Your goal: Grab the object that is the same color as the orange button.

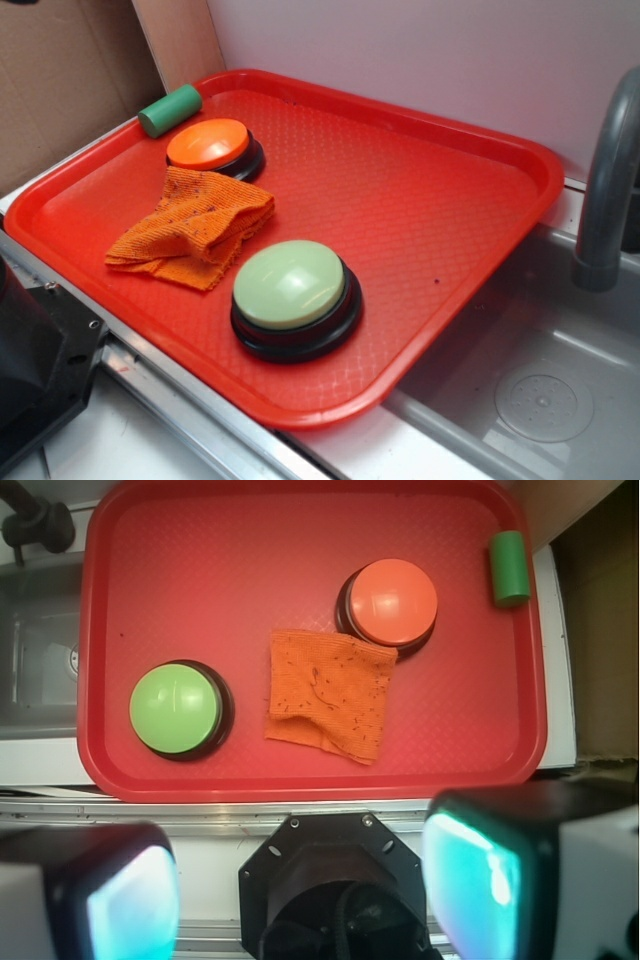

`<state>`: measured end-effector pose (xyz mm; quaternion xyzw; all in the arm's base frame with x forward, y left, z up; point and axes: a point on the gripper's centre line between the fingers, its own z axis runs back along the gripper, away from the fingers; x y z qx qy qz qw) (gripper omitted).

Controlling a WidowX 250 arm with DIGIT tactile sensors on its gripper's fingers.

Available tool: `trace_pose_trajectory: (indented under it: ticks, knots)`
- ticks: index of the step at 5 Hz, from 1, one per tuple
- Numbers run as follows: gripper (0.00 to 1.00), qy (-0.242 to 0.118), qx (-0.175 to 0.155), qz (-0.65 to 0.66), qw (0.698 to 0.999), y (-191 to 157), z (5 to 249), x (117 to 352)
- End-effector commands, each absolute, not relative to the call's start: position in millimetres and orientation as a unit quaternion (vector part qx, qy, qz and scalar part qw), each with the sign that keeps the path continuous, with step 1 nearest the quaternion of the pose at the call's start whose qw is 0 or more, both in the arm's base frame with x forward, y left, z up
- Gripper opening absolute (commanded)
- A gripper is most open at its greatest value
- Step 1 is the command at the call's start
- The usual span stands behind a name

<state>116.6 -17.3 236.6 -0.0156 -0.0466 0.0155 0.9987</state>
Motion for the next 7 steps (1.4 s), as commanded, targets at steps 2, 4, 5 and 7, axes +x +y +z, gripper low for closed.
trace_pose_trajectory:
  ticks: [2,4,5,7]
  knots:
    - [1.00,-0.054,-0.032,0.022,0.998,-13.4,212.1,127.5]
    - [1.00,-0.032,-0.015,0.102,0.994,-22.4,142.6,164.4]
    - [1.00,-0.016,-0.048,0.136,0.989,-13.5,107.3,179.4]
    - [1.00,0.027,-0.078,0.201,0.976,0.0,64.1,189.5]
